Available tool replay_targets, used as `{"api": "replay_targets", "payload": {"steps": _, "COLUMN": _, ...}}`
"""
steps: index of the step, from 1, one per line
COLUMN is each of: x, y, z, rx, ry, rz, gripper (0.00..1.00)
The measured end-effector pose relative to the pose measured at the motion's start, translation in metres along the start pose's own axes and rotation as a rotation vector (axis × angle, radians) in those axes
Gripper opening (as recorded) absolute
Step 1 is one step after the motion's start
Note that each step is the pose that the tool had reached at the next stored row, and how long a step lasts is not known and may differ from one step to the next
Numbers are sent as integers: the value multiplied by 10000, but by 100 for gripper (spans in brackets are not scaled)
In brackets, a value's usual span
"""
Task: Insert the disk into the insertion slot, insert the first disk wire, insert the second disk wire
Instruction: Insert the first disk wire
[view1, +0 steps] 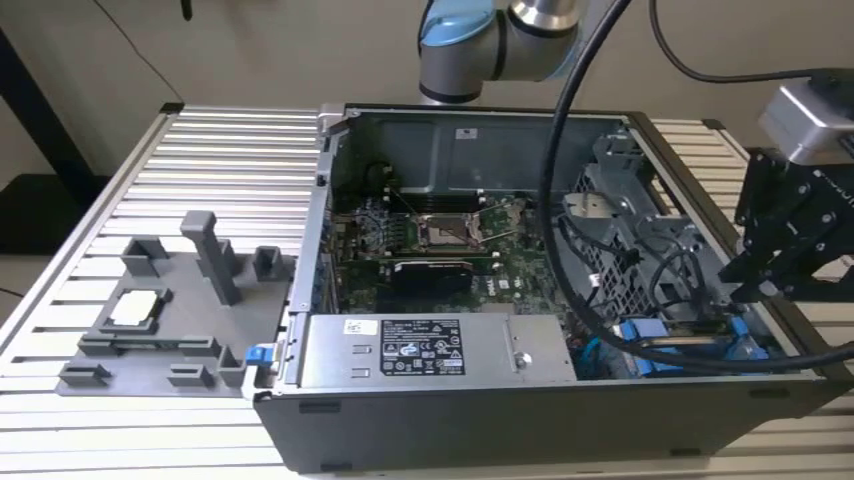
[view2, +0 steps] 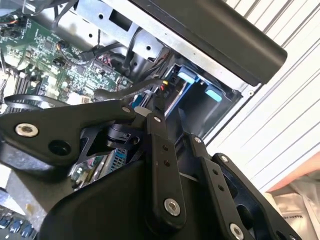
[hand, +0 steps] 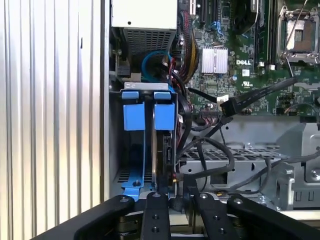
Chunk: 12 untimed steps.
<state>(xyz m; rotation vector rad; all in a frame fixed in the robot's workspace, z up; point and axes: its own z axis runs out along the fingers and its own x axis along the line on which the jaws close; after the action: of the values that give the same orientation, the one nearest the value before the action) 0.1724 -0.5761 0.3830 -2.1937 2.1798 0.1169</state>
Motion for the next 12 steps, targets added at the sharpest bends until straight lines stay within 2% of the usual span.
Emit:
{"api": "replay_targets", "payload": {"steps": 2, "x": -7, "y": 2, "z": -81, "rx": 0, "ry": 2, "rz": 0, "gripper": 27}}
{"api": "replay_targets", "payload": {"steps": 4, "x": -10, "y": 2, "z": -118, "rx": 0, "ry": 1, "rz": 0, "gripper": 27}}
{"api": "replay_targets", "payload": {"steps": 12, "x": -31, "y": 2, "z": -122, "rx": 0, "ry": 2, "rz": -1, "gripper": 27}}
